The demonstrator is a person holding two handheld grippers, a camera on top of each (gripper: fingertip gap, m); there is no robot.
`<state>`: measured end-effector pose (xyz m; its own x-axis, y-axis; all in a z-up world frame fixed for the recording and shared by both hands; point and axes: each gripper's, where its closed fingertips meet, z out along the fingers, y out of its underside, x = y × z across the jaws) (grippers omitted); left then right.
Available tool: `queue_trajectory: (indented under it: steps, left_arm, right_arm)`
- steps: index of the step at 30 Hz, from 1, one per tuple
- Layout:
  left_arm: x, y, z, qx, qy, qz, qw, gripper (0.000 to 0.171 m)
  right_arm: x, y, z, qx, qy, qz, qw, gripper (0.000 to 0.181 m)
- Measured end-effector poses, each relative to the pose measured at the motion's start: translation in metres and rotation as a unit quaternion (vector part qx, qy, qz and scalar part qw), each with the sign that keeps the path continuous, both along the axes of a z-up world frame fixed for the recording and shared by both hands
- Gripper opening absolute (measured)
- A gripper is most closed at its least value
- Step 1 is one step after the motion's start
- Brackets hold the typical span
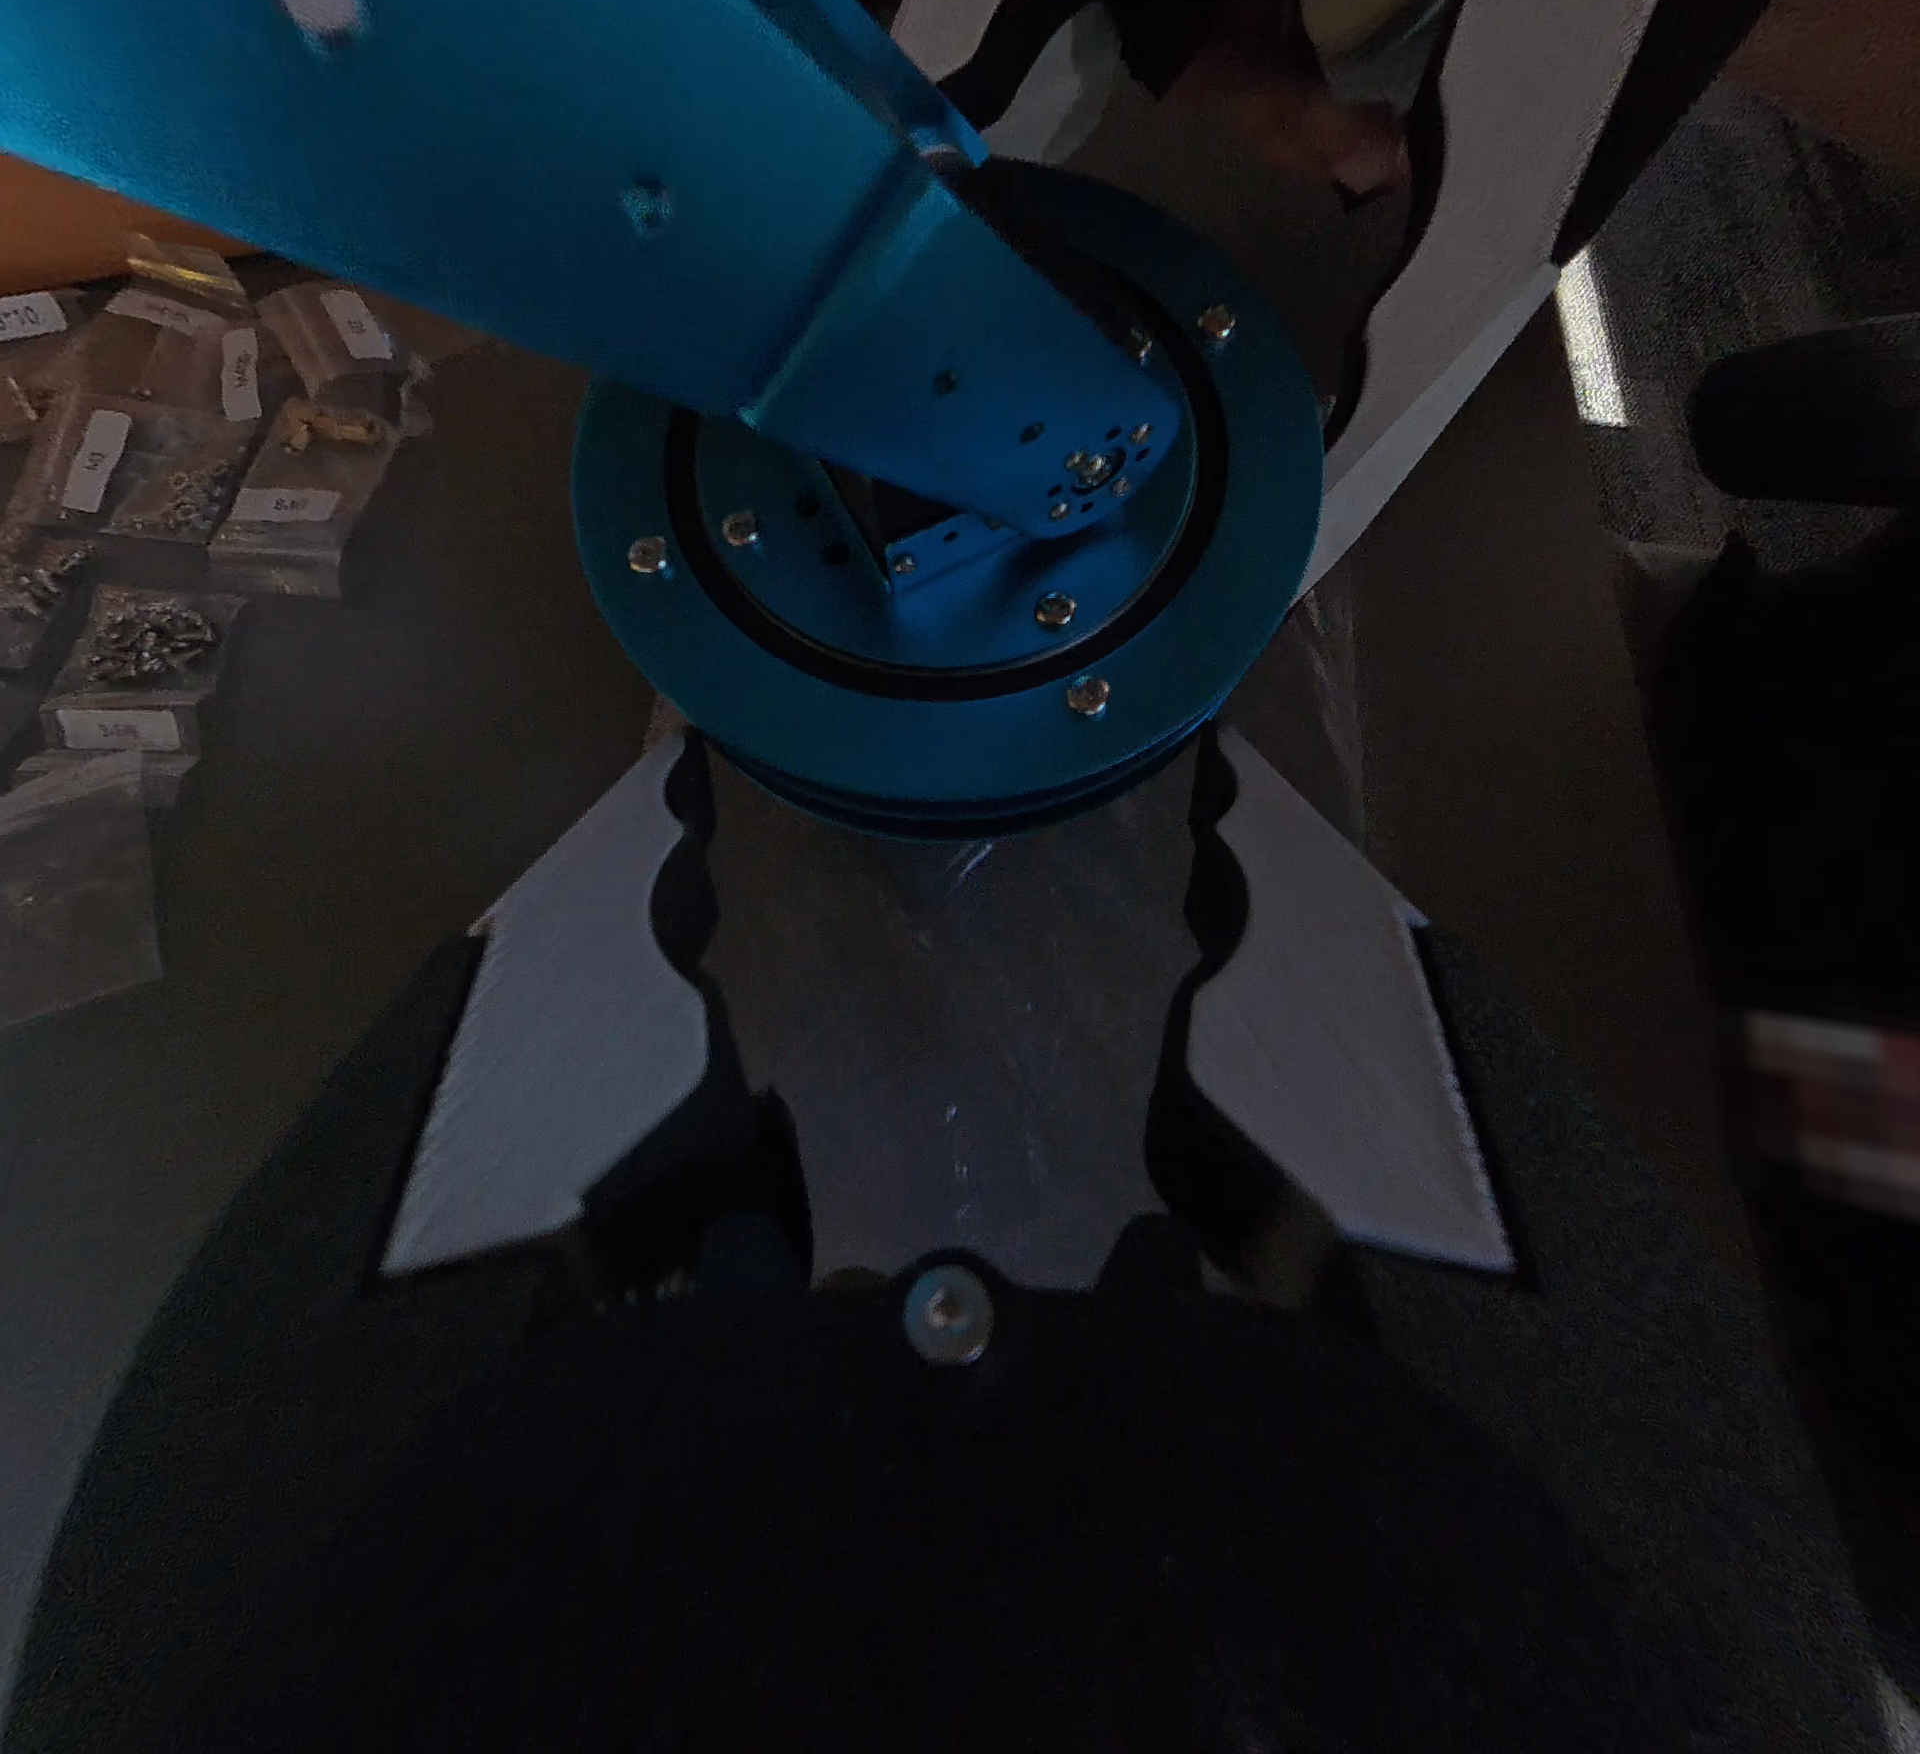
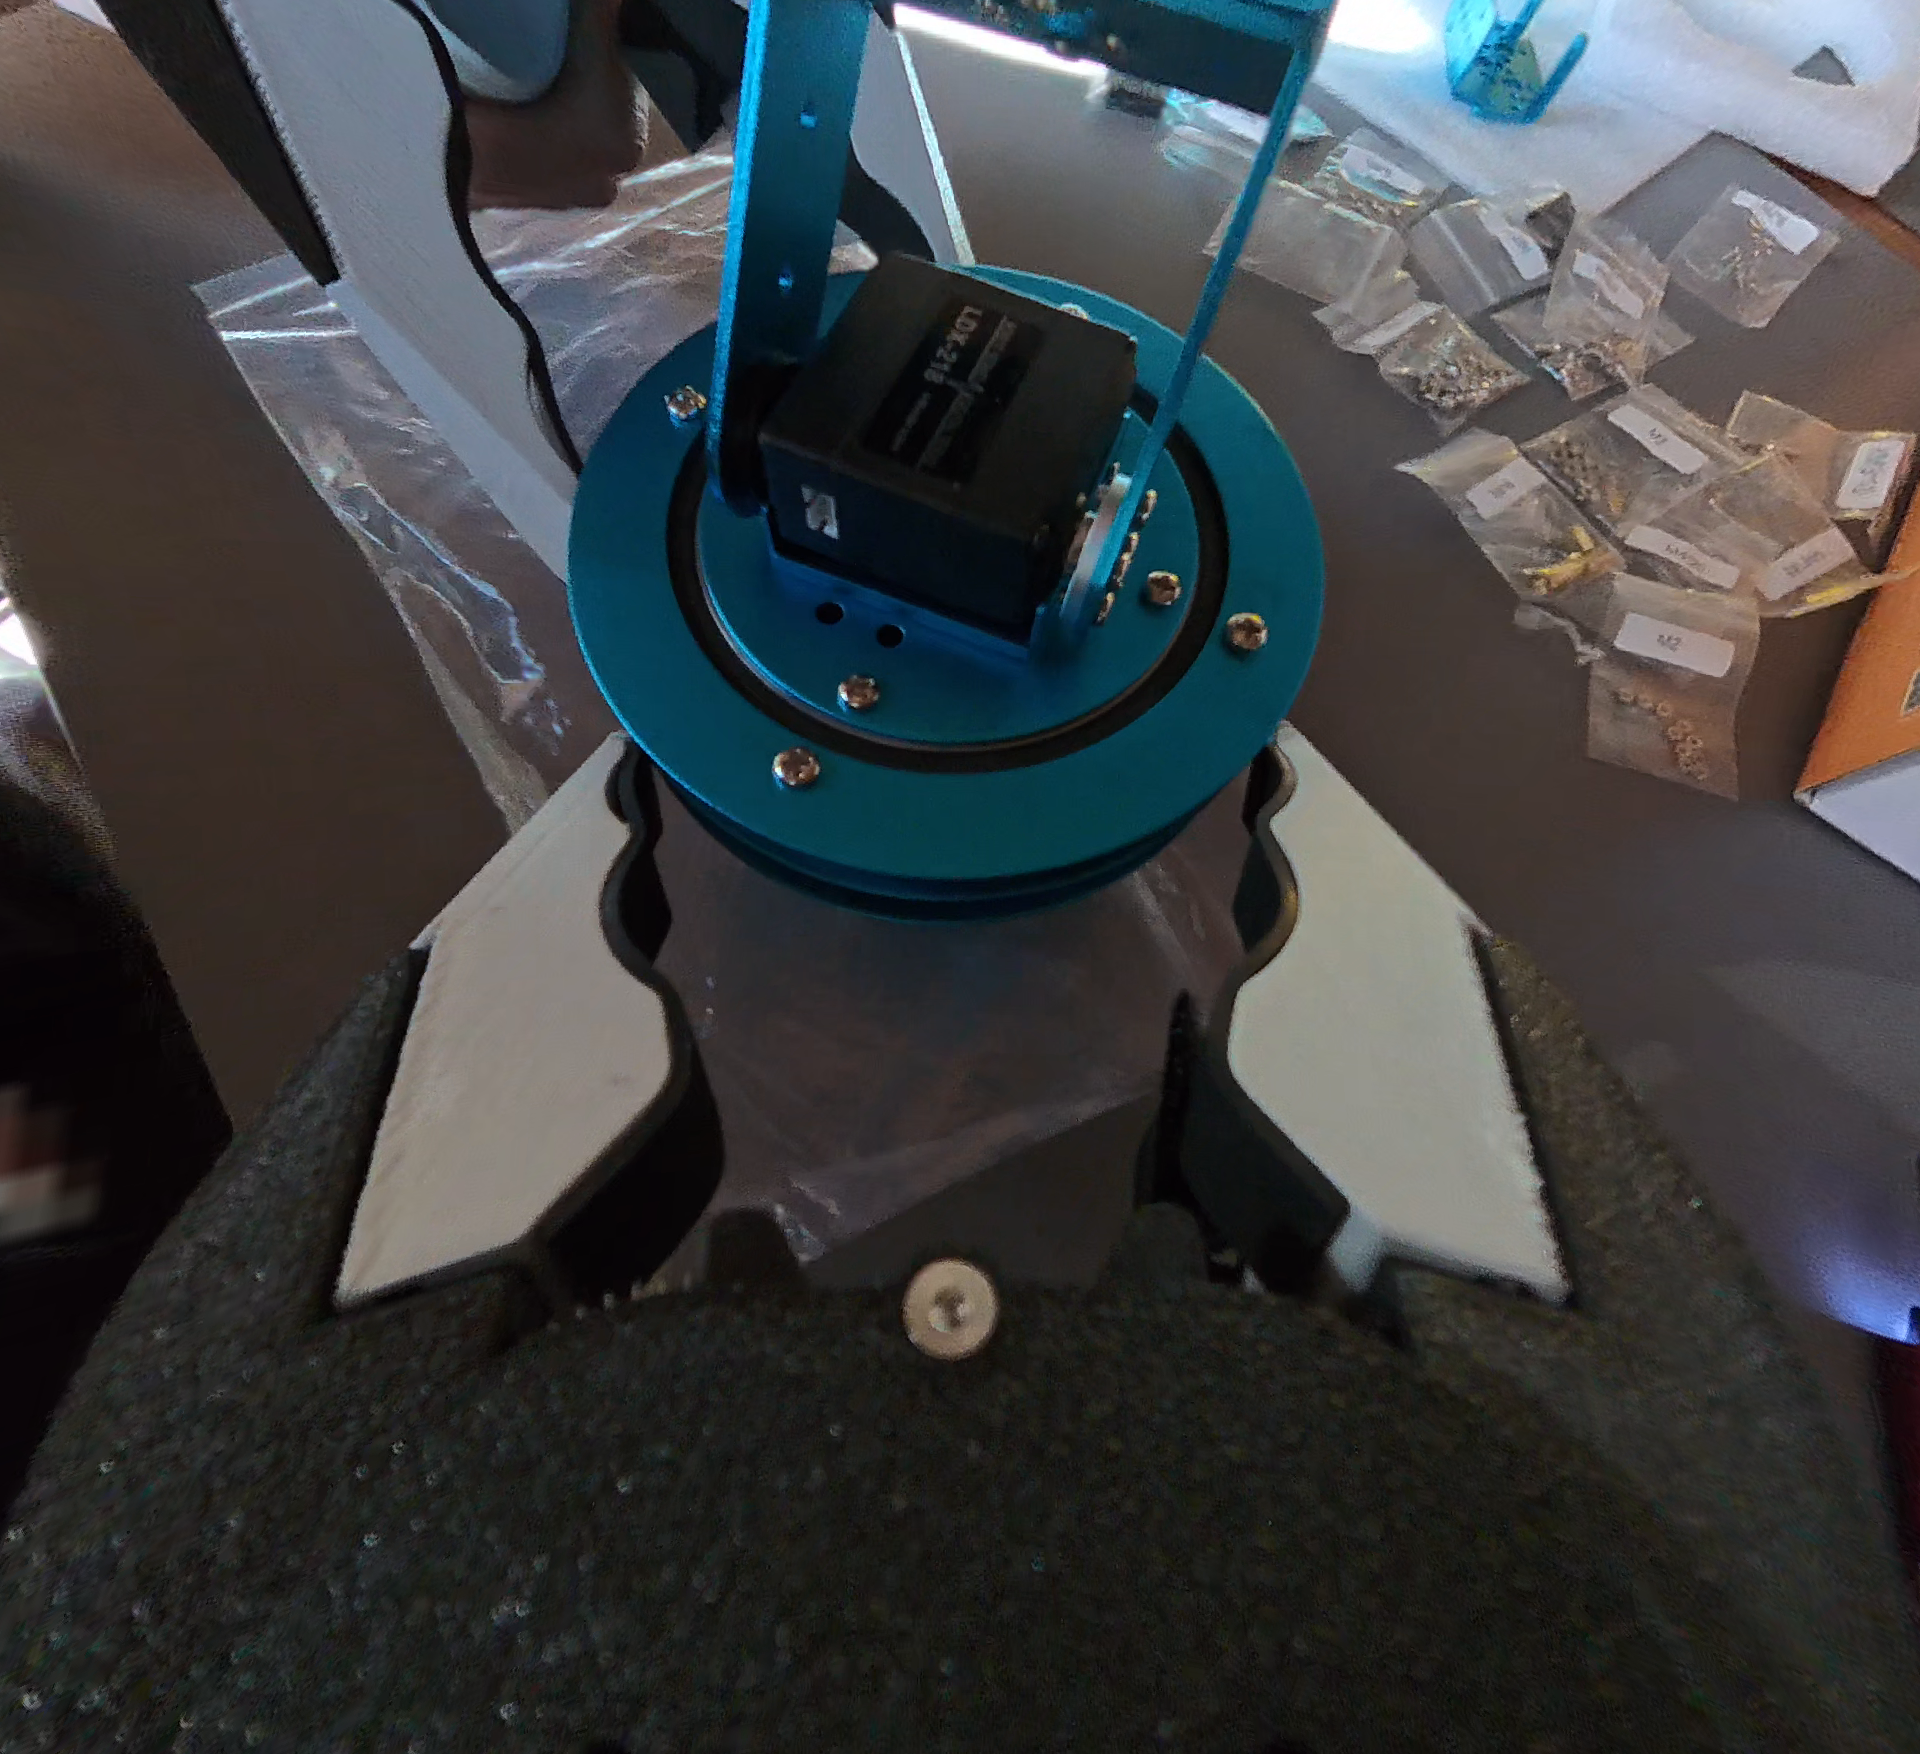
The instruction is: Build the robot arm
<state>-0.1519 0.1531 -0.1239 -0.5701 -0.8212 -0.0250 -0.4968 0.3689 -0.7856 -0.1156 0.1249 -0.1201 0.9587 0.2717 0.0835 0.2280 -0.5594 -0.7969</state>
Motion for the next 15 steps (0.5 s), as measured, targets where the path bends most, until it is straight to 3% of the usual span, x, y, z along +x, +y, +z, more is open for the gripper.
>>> queue_trajectory:
  steps: [7, 12, 15]
  left_arm:
    - [-0.049, 0.034, 0.012, 0.024, 0.012, 0.016, 1.0, 0.092]
    - [-0.052, 0.042, -0.003, 0.008, 0.023, 0.017, 1.0, 0.093]
    - [-0.056, 0.043, 0.0, -0.006, 0.004, 0.052, 0.999, 0.088]
  right_arm:
    - [-0.05, 0.032, 0.01, -0.008, -0.006, 0.011, 1.0, 0.112]
    - [-0.054, 0.042, -0.005, 0.001, 0.02, 0.007, 1.0, 0.113]
    - [-0.052, 0.038, -0.002, 0.014, 0.047, 0.025, 0.998, 0.109]
